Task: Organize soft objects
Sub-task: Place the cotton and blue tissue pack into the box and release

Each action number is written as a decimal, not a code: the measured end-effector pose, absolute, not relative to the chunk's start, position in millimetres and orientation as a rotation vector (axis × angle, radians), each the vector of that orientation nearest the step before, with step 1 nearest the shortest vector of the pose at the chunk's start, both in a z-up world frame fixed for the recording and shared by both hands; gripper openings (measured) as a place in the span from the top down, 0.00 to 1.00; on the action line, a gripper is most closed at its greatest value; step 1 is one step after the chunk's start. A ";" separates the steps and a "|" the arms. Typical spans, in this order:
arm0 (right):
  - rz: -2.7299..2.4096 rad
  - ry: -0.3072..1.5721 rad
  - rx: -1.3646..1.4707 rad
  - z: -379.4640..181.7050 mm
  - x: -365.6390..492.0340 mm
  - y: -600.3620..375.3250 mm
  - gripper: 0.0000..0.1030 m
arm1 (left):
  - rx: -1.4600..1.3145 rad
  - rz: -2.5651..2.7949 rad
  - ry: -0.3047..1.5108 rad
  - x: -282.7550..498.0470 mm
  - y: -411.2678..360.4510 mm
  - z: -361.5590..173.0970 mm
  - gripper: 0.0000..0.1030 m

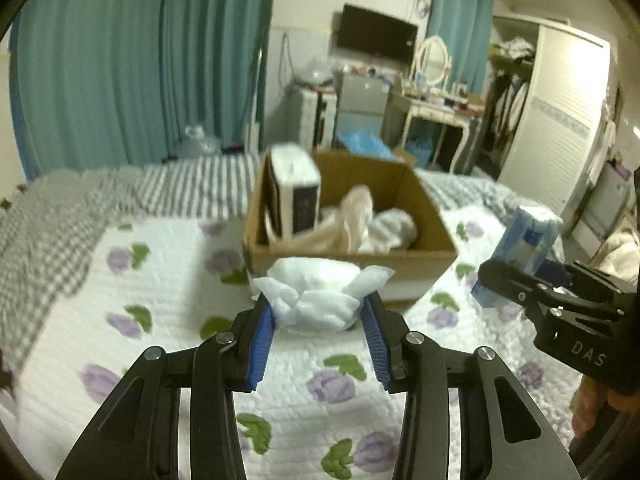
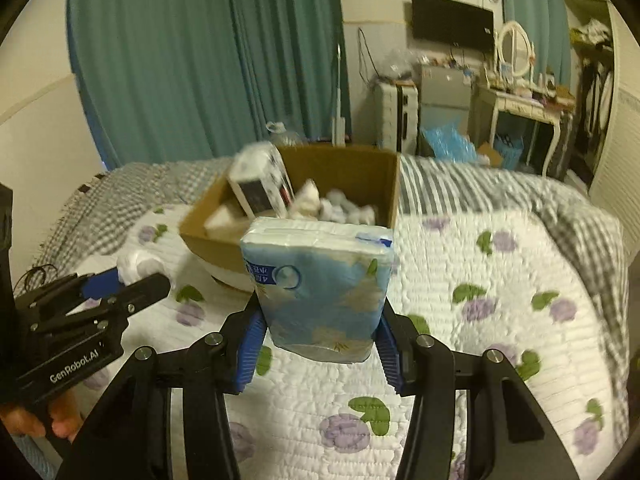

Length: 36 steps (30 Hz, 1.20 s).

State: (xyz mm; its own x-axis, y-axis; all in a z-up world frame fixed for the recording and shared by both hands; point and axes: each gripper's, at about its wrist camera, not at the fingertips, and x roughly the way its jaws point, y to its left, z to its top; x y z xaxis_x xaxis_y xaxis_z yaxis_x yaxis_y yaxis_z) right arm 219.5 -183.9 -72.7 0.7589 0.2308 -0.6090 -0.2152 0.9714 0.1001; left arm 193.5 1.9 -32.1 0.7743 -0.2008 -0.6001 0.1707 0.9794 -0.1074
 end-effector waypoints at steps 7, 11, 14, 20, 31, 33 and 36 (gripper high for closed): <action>0.263 0.582 -0.021 -24.0 209.1 -176.3 0.52 | 0.005 -0.202 0.573 192.5 -9.4 0.6 0.60; 0.269 0.554 -0.014 -3.7 220.1 -175.9 0.52 | 0.031 -0.195 0.550 208.5 -15.5 12.8 0.60; 0.260 0.530 -0.030 9.1 232.8 -174.5 0.52 | 0.050 -0.195 0.540 224.5 -20.3 17.4 0.60; 0.251 0.521 -0.039 19.1 273.0 -174.3 0.52 | 0.059 -0.202 0.566 270.1 -32.3 9.3 0.60; 0.221 0.613 -0.053 -27.3 360.1 -189.4 0.52 | 0.072 -0.240 0.648 348.2 -59.8 -36.8 0.59; 0.217 0.628 -0.061 -33.5 373.7 -191.6 0.52 | 0.082 -0.240 0.634 355.8 -63.2 -40.9 0.55; 0.219 0.642 -0.081 -39.9 391.8 -192.2 0.51 | 0.120 -0.243 0.600 362.7 -67.3 -46.1 0.52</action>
